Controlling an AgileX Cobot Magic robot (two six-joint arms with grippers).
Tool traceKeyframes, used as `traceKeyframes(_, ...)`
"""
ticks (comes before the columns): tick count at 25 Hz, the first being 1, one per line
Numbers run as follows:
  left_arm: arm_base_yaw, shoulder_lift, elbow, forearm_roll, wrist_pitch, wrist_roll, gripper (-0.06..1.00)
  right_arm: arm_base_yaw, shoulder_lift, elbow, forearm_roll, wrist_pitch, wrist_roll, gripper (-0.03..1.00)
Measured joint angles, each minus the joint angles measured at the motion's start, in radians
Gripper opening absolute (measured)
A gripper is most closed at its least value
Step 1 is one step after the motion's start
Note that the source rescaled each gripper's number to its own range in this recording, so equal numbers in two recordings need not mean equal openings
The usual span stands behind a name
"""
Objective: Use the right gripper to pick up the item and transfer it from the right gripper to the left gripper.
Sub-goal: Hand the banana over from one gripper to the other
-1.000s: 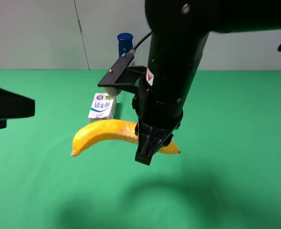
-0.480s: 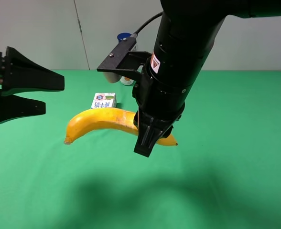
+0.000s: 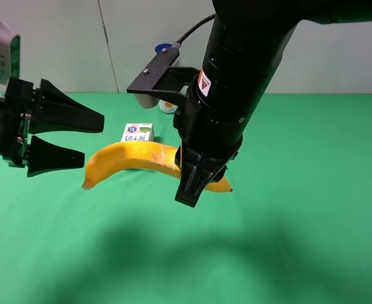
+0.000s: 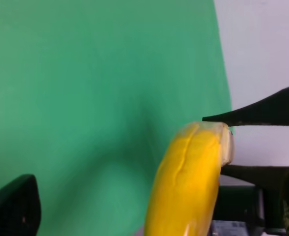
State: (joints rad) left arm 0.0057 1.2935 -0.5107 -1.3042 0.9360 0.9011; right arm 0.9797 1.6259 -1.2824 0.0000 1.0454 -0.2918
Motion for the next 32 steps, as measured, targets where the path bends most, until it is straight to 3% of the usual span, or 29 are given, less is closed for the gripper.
traceKeyframes(5, -0.018, 0.083, 0.000, -0.099, 0.012, 0.069, 0.94, 0.000, -0.008, 0.000, 0.000, -0.002, 0.000, 0.00)
traceKeyframes(12, -0.174, 0.169, 0.000, -0.238, 0.010, 0.139, 0.94, 0.000, -0.009, 0.000, 0.000, -0.002, 0.000, 0.00)
traceKeyframes(17, -0.221, 0.173, 0.000, -0.300, 0.010, 0.163, 0.88, 0.000, -0.009, 0.000, 0.000, -0.003, 0.000, 0.00)
traceKeyframes(32, -0.221, 0.173, 0.000, -0.305, 0.065, 0.164, 0.07, 0.000, -0.010, 0.000, 0.000, -0.024, -0.001, 0.00)
